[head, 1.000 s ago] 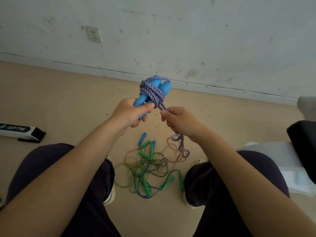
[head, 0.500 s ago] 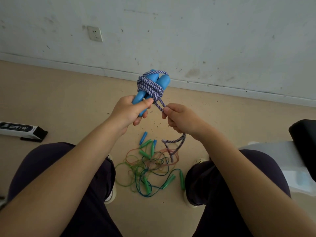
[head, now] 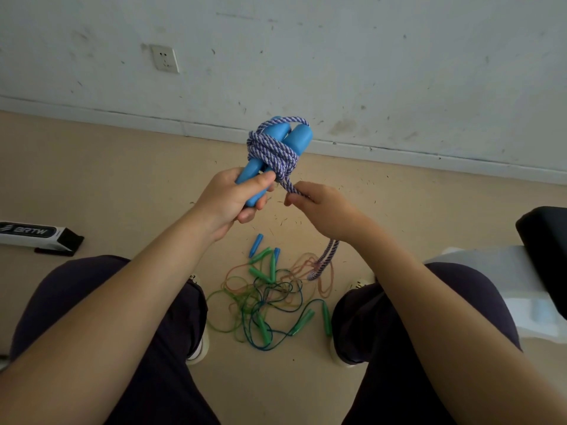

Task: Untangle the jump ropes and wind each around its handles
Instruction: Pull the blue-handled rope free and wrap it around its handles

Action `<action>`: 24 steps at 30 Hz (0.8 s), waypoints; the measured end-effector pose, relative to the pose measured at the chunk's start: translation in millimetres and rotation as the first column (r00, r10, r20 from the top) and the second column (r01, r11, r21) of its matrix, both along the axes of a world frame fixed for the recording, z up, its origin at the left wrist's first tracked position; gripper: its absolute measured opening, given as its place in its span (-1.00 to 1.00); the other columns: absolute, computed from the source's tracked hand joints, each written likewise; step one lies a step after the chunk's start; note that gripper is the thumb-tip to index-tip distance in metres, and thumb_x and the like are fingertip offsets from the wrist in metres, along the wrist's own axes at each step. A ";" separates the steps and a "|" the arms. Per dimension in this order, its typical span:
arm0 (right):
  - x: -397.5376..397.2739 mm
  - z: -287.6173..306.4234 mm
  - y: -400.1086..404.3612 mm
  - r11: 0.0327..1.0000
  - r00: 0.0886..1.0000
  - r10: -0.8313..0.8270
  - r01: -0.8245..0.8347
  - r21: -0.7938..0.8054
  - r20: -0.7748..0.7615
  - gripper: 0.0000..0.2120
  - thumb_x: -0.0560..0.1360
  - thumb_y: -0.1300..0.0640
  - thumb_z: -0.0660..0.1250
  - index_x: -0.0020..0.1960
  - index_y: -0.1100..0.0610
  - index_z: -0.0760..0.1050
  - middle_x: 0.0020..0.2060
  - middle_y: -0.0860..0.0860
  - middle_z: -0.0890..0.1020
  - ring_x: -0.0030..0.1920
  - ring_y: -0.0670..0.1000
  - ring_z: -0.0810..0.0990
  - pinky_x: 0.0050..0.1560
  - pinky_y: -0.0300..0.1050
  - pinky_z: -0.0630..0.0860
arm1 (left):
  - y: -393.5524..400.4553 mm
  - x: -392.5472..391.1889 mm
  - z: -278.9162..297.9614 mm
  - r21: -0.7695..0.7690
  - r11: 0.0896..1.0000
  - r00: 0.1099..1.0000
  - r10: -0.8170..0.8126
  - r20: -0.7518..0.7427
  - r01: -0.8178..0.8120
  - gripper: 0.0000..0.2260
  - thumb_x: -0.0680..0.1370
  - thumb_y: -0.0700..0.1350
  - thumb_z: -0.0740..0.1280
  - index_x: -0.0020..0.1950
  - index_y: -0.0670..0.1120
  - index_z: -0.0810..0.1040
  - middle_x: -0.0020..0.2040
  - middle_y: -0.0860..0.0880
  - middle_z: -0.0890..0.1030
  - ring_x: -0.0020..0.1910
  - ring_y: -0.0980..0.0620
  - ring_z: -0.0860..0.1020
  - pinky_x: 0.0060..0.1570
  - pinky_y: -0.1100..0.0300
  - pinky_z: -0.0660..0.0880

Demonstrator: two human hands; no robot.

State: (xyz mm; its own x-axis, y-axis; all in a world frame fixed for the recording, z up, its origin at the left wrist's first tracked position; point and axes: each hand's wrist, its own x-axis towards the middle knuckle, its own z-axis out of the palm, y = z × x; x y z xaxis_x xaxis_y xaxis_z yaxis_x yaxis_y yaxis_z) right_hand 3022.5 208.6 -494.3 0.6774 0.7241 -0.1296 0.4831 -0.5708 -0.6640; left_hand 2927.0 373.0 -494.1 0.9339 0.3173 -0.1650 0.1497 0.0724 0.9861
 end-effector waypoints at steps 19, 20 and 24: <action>5.8 7.7 -14.8 0.977 0.996 0.048 -0.032 0.212 -0.070 -0.74 0.53 0.09 0.41 -0.24 0.22 0.50 -0.46 -0.08 0.37 -0.48 -0.18 0.30 -0.40 -0.29 0.24 | 6.0 1.3 -3.2 0.303 0.852 0.853 -0.269 -0.447 0.427 -0.81 0.53 -0.03 0.44 -0.09 -0.15 0.56 -0.47 -0.04 0.50 -0.56 0.06 0.31 -0.55 0.26 0.22; 6.0 7.7 -14.7 0.972 0.997 0.043 -0.027 0.234 -0.066 -0.74 0.48 0.08 0.46 -0.24 0.23 0.51 -0.46 -0.08 0.38 -0.47 -0.18 0.30 -0.41 -0.31 0.23 | 5.3 0.6 -2.5 0.286 0.827 0.820 -0.316 -0.477 0.485 -0.80 0.53 -0.03 0.45 -0.09 -0.15 0.56 -0.48 -0.03 0.49 -0.57 0.06 0.31 -0.55 0.27 0.21; 10.0 7.0 -13.7 0.943 0.999 -0.033 0.040 0.331 -0.027 -0.69 0.33 -0.01 0.57 -0.32 0.17 0.53 -0.47 -0.08 0.42 -0.44 -0.16 0.32 -0.38 -0.23 0.27 | 0.2 -2.7 1.8 0.241 0.711 0.701 -0.469 -0.537 0.661 -0.81 0.54 -0.01 0.43 -0.12 -0.12 0.55 -0.49 0.00 0.48 -0.57 0.08 0.30 -0.53 0.27 0.21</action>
State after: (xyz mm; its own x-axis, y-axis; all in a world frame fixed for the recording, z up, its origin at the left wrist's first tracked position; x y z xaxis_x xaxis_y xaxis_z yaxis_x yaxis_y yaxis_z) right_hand 3032.5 194.9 -487.3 0.7037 0.7036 0.0987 0.4500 -0.3339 -0.8283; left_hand 2924.2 373.2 -492.4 0.8198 -0.1264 -0.5586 0.4175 -0.5356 0.7340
